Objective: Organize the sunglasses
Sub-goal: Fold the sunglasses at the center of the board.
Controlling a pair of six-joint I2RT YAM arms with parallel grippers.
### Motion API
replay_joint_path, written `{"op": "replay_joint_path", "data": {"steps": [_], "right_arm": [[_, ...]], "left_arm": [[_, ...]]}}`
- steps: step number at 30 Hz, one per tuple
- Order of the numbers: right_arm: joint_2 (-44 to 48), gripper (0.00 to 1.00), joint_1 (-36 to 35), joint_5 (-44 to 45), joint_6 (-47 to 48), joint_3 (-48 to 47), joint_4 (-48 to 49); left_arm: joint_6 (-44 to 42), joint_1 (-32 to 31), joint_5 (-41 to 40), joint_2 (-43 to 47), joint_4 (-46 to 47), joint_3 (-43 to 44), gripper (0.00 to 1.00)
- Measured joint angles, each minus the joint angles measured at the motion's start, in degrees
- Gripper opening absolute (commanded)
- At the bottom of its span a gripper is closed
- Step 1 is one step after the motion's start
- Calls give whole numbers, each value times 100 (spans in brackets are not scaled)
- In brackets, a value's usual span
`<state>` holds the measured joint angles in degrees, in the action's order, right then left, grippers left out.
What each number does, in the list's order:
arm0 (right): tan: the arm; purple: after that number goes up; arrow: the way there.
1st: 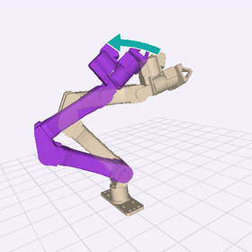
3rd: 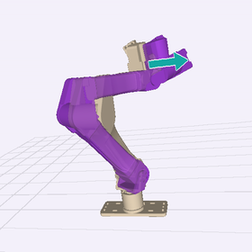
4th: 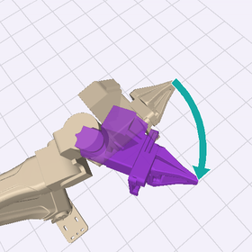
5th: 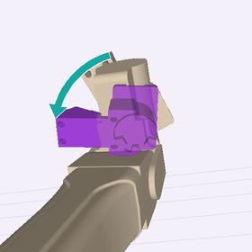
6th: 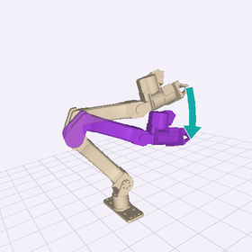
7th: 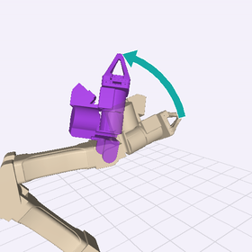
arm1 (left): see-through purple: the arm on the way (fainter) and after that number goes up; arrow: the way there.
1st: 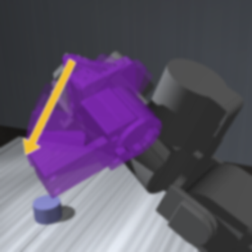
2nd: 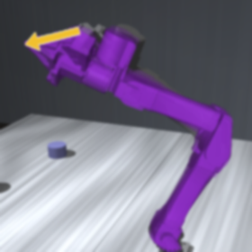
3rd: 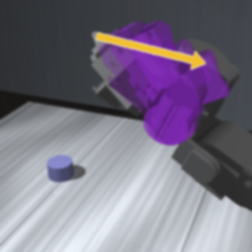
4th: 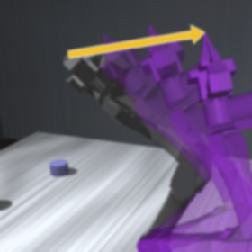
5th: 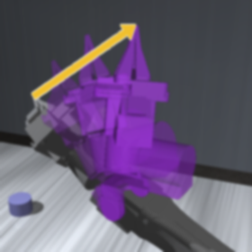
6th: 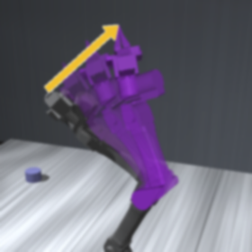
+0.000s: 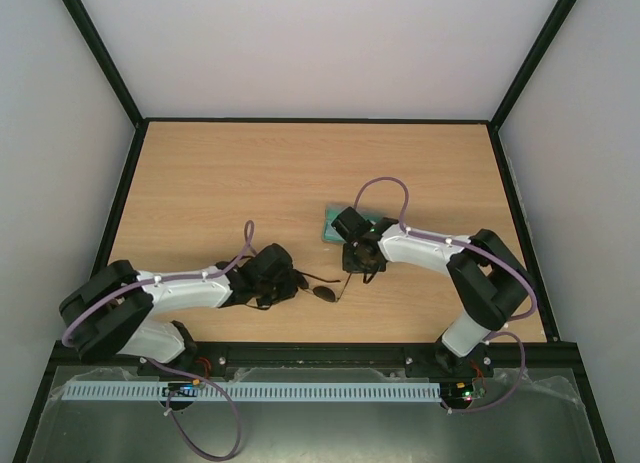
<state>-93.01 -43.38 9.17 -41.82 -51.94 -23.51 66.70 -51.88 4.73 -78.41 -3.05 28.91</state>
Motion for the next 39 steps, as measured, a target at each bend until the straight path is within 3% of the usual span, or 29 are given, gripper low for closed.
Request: {"op": "replay_joint_path", "data": {"steps": [32,39], "right_arm": [[-581,8,-935,-964,-184,-278,1016],[-494,12,-940,-1056,-358,-131,1215]], "left_arm": [[-466,221,15,-1025,240,835,13],[-468,240,15,-1025,238,835,13]]}}
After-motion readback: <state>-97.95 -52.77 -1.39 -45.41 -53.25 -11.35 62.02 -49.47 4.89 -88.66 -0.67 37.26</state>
